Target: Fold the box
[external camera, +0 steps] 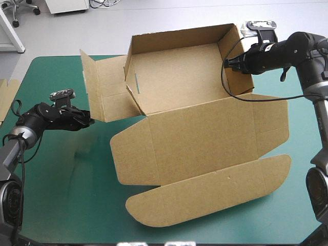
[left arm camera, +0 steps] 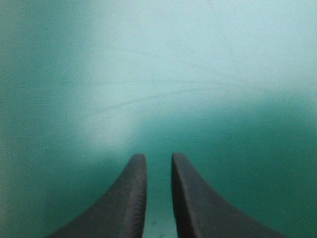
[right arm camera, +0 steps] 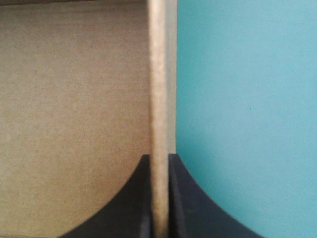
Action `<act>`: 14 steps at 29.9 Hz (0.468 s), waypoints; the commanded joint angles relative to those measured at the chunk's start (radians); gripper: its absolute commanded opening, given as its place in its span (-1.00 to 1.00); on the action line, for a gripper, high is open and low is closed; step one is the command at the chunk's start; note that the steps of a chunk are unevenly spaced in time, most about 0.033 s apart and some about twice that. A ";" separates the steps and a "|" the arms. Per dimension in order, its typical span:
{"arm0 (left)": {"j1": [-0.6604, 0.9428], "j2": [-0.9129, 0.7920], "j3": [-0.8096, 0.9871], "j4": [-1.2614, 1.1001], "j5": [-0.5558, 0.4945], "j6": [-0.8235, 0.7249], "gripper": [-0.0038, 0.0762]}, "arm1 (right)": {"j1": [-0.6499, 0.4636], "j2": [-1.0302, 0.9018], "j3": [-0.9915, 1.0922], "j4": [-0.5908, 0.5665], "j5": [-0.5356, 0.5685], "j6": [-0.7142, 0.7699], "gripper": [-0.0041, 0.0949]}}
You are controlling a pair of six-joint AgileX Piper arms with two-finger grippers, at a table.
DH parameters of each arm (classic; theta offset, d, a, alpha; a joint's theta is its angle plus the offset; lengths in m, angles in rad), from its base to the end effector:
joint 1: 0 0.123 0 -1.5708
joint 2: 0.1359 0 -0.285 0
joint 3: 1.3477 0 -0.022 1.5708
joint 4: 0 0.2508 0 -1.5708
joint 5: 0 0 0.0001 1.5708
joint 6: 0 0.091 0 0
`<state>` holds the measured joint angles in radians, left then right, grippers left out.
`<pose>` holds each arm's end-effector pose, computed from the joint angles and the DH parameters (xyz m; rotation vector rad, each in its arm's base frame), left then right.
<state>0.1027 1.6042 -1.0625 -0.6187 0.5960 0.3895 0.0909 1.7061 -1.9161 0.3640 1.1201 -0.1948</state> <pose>0.3336 0.0046 0.2431 -0.1755 2.5019 -0.4349 0.3658 0.0626 0.4304 -0.2994 2.3321 0.4149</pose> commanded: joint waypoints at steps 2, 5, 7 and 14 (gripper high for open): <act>-0.003 -0.020 -0.024 -0.360 -0.006 0.247 -0.58 | -0.010 -0.054 -0.029 0.054 -0.035 -0.001 -0.95; -0.003 -0.020 -0.024 -0.554 0.042 0.379 -0.58 | -0.010 -0.054 -0.029 0.054 -0.030 -0.002 -0.95; -0.003 -0.020 -0.024 -0.715 0.123 0.488 -0.58 | -0.010 -0.054 -0.029 0.054 -0.039 -0.002 -0.95; -0.003 -0.020 -0.024 -1.005 0.419 0.644 -0.58 | -0.010 -0.052 -0.029 0.013 -0.048 -0.008 -0.95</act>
<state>0.1027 1.6241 -1.0618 -1.4748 0.8921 0.9978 0.0907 1.7061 -1.9161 0.3608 1.1315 -0.2060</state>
